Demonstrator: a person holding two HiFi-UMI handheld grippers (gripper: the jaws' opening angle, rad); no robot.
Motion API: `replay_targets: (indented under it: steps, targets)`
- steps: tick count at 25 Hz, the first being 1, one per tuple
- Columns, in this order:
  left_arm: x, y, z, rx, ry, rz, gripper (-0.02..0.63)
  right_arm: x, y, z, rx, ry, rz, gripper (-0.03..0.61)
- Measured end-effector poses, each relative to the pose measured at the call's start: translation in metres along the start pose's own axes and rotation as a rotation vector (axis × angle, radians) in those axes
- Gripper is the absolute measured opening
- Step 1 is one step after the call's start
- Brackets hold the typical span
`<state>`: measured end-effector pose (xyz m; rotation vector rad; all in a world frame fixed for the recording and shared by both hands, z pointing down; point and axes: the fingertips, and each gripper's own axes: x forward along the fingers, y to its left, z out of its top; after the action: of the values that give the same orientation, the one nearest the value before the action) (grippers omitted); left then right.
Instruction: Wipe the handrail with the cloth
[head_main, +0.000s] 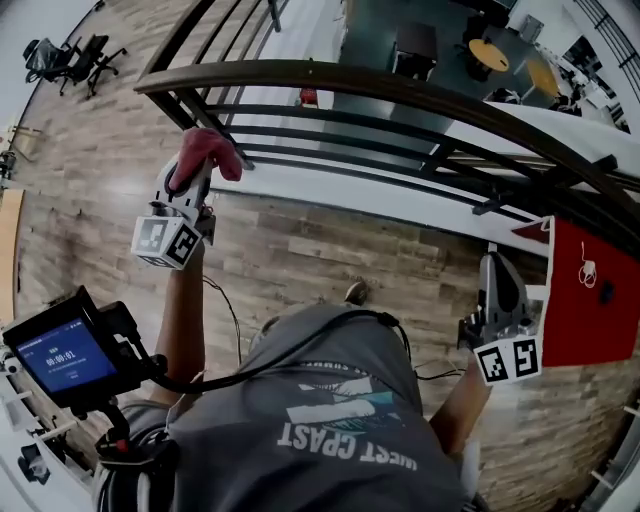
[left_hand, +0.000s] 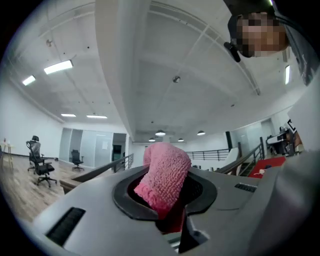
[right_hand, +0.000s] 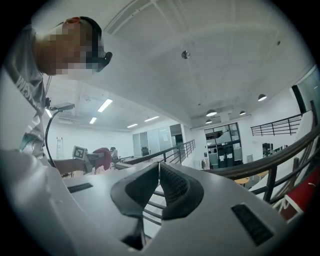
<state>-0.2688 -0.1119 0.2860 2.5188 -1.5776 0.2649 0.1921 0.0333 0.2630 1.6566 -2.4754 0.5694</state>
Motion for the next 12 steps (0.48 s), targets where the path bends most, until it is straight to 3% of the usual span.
replay_targets:
  steps: [2,6,9,12]
  targets:
    - [0.012,0.023,-0.004,0.044,0.009,0.06,0.087,0.016,-0.006,0.006,-0.022,-0.003,0.032,0.008]
    - [0.027,0.059,0.025,0.182,0.019,0.137,0.087,0.041,0.017,0.039,-0.071,-0.059,0.112,0.008]
    - [0.021,0.05,0.027,0.194,0.032,0.197,0.087,0.052,0.048,0.098,-0.245,-0.089,0.211,0.008]
    - [0.029,0.056,0.038,0.203,0.034,0.224,0.087,0.076,0.085,0.13,-0.394,-0.122,0.274,0.008]
